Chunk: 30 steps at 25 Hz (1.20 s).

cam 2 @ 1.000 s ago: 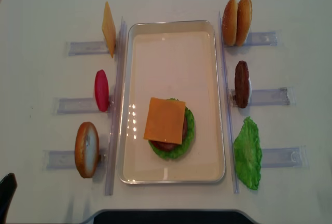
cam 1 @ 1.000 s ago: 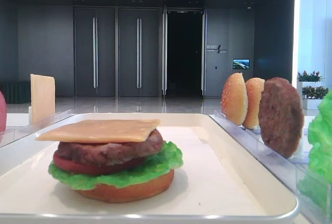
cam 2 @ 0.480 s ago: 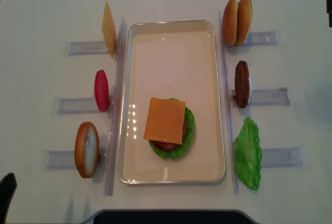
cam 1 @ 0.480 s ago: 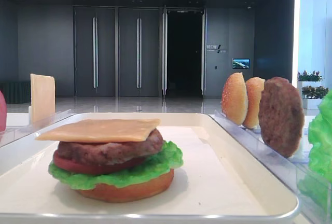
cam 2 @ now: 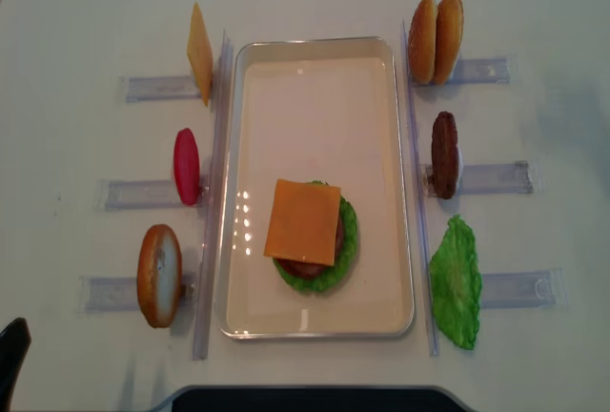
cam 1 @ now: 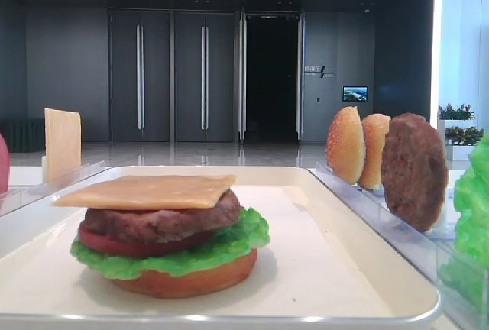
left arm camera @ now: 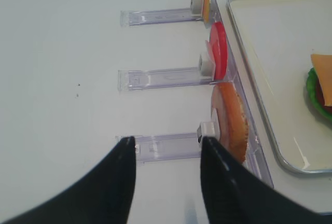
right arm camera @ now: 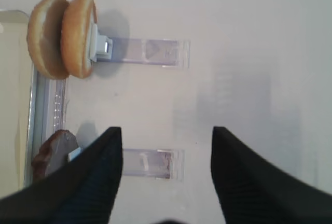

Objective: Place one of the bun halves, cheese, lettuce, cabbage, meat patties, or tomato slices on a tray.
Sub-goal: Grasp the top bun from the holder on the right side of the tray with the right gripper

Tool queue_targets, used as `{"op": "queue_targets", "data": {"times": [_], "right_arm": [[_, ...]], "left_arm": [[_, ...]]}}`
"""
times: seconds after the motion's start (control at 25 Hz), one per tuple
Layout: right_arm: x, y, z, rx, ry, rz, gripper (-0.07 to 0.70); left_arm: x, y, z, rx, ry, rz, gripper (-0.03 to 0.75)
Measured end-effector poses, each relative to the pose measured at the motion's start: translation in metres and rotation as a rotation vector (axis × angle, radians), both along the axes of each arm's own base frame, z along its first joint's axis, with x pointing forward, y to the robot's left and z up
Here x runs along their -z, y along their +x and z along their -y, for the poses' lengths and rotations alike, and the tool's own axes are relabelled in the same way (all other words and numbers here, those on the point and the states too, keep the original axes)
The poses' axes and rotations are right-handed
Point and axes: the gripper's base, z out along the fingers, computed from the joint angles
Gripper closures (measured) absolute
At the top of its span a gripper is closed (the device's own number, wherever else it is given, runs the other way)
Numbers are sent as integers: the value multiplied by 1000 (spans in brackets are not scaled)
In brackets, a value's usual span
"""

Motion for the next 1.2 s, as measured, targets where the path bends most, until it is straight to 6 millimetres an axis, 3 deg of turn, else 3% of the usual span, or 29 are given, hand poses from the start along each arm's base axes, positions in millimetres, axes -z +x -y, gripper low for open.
{"op": "queue_targets", "data": {"times": [0.24, 0.52, 0.68, 0.92, 1.04, 1.2], "right_arm": [[-6, 24, -2, -7, 0, 38, 234], [-8, 26, -8, -16, -6, 44, 234], [-8, 21, -40, -71, -7, 44, 234], [-8, 0, -109, -176, 31, 32, 234], [-8, -5, -122, -190, 36, 28, 233], [-7, -4, -122, -163, 33, 29, 197]], "left_arm": [[0, 0, 0, 0, 0, 0, 397], [0, 0, 0, 0, 0, 0, 397], [0, 0, 0, 0, 0, 0, 397], [0, 0, 0, 0, 0, 0, 397], [0, 0, 0, 0, 0, 0, 397], [0, 0, 0, 0, 0, 0, 397]]}}
